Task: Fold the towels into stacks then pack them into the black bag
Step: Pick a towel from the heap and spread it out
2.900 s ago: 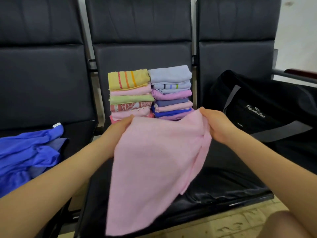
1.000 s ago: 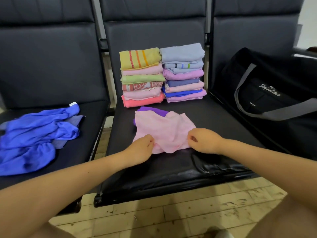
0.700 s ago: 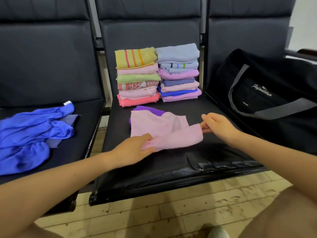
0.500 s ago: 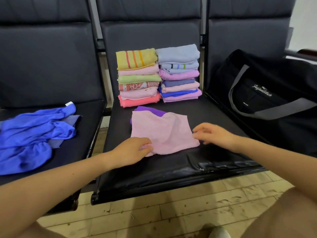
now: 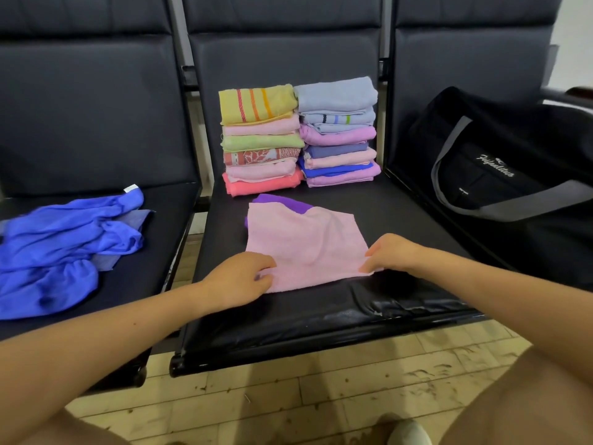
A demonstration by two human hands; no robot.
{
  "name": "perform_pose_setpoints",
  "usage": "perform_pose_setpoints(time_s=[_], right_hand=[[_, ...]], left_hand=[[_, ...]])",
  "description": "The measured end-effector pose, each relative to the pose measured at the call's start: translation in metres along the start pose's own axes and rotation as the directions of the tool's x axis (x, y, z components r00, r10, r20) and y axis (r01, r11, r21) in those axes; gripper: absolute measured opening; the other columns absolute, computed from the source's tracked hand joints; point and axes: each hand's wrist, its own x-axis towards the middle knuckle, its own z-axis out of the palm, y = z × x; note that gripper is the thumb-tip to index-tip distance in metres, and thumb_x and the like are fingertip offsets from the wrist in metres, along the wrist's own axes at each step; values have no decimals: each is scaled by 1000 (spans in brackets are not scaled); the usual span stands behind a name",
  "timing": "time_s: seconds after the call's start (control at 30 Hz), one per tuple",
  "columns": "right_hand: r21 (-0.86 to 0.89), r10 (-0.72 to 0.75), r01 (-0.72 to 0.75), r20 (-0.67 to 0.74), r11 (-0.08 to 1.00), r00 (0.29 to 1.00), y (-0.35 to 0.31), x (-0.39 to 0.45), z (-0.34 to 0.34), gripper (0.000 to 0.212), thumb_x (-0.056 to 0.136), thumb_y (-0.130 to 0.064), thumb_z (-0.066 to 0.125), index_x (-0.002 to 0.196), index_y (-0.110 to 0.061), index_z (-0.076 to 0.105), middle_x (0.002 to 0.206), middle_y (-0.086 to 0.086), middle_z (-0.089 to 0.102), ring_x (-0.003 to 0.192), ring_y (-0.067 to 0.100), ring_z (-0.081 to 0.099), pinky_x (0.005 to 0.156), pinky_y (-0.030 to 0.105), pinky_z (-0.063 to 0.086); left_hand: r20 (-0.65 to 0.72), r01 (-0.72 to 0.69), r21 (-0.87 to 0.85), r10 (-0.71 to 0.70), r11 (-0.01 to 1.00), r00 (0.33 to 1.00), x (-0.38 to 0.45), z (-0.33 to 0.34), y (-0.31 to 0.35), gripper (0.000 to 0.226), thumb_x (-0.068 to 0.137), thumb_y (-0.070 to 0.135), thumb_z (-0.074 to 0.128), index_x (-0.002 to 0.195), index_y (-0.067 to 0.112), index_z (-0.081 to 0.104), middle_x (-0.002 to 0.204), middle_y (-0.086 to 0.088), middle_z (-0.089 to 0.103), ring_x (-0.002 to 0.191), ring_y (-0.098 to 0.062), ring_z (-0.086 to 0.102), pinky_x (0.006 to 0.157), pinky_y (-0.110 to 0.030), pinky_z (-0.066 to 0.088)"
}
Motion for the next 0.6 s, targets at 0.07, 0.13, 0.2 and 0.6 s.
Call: perform_pose_setpoints(time_s=[0.07,0.13,0.2,0.6], right_hand=[[15,27,-26,-31,1000,999,5,0,-6,19,71,-4,72,56,-3,61,45,-3,47,51,14,42,49,23,32],[45,28,-25,-58,999,998,10,0,-12,16,73,-3,74,84,9,72,61,4,57,59,14,50,54,22,37],[76,33,-29,-45,997,998,15,-1,-16,28,74,-4,74,96,12,69,70,8,56,63,15,48,55,22,37],[421,-307,272,17,865,951,28,-18,-25,15,79,-3,70,79,-11,57,77,9,57,69,16,57,67,28,49]], left_hand=[[-51,-6,29,8,1000,999,-3,-2,-2,16,95,24,49,81,25,56,81,11,55,80,-10,50,75,-25,41],[-81,-1,7,2,1000,997,-5,-1,-2,24,97,24,47,73,25,45,73,9,48,72,-9,47,66,-22,34],[-89,-14,-34,11,999,996,-7,0,1,27,98,23,44,71,21,43,68,6,47,65,-9,46,58,-22,31],[-59,-7,-198,-5,980,998,-1,-8,10,16,98,37,49,86,26,48,73,10,50,68,-7,49,61,-18,35]])
